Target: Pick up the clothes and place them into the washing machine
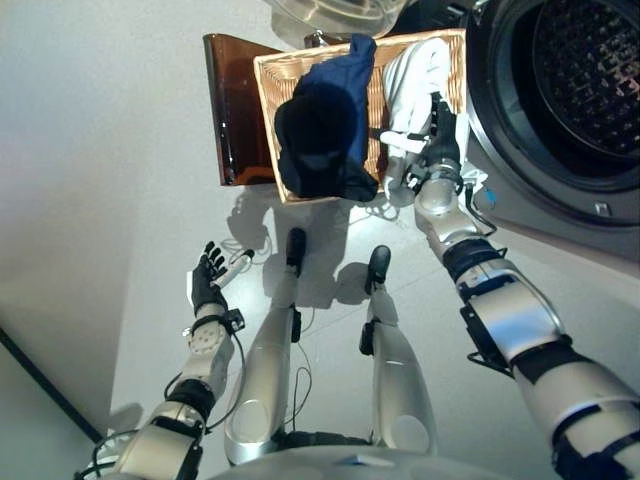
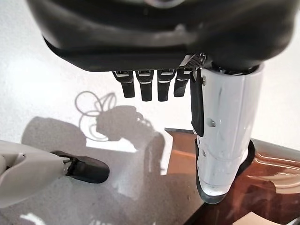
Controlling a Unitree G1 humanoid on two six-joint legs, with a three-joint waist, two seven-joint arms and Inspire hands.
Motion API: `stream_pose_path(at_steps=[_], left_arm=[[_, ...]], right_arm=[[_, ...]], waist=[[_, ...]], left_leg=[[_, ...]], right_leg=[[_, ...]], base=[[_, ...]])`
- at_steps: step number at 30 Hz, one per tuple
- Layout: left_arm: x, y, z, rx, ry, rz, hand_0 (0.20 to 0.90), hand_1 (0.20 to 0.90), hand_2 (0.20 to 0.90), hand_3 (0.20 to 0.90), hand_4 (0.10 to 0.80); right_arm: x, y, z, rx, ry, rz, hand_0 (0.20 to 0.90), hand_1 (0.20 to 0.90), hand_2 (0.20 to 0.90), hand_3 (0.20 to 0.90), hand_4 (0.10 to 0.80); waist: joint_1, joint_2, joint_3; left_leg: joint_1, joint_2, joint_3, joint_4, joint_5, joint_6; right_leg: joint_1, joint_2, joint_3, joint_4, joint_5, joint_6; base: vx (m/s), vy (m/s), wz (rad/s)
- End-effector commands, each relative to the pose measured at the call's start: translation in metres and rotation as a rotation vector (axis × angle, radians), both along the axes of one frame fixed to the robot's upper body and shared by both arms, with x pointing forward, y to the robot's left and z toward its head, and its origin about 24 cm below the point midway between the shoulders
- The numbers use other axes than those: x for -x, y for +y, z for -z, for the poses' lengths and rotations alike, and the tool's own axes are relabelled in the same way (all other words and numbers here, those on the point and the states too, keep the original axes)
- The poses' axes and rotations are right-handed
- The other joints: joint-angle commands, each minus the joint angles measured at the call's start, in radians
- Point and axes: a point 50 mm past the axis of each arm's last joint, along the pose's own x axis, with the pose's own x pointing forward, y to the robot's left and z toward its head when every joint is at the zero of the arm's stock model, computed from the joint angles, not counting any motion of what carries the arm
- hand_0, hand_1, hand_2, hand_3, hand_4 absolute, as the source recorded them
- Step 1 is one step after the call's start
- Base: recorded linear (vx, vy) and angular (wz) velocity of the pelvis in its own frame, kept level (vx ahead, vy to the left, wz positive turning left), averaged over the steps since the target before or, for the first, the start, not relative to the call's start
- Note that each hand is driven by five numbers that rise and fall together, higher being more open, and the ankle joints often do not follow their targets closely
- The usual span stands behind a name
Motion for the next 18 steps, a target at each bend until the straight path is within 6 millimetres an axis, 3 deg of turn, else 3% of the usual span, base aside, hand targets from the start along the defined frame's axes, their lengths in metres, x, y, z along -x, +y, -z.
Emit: stream_pose_path(at_steps=[1,10,18], left_arm=[[0.011,0.019,0.003,-0.029,0.003,-0.084,0.900,0.900,0.900,0.900,0.800],[0.013,0.026,0.002,-0.021,-0.006,-0.111,0.900,0.900,0.900,0.900,0.800],[0.015,0.029,-0.006,0.007,-0.060,-0.100,0.900,0.900,0.900,0.900,0.800]], right_arm=[[-0.007,0.004,-0.046,-0.019,-0.161,-0.012,0.900,0.900,0.900,0.900,0.800],[-0.009,0.002,-0.041,-0.099,-0.128,0.018,0.900,0.900,0.900,0.900,0.800],[-0.012,-0.015,-0.066,-0.143,-0.150,0.078,0.900,0.900,0.900,0.900,0.800]], waist=[[0.007,0.023,-0.015],[0.005,0.024,-0.012],[0.020,0.042,0.003]], left_leg=[[-0.007,0.000,-0.013,-0.048,0.040,-0.083],[-0.011,0.002,-0.005,-0.048,0.038,-0.086],[-0.045,-0.003,-0.008,-0.048,0.044,-0.088]], right_leg=[[-0.038,0.009,0.074,0.169,-0.084,0.008],[-0.042,0.009,0.081,0.157,-0.079,0.007],[-0.071,0.009,0.084,0.162,-0.078,0.008]], base=[[0.000,0.000,0.00],[0.000,0.000,0.00],[0.000,0.000,0.00]])
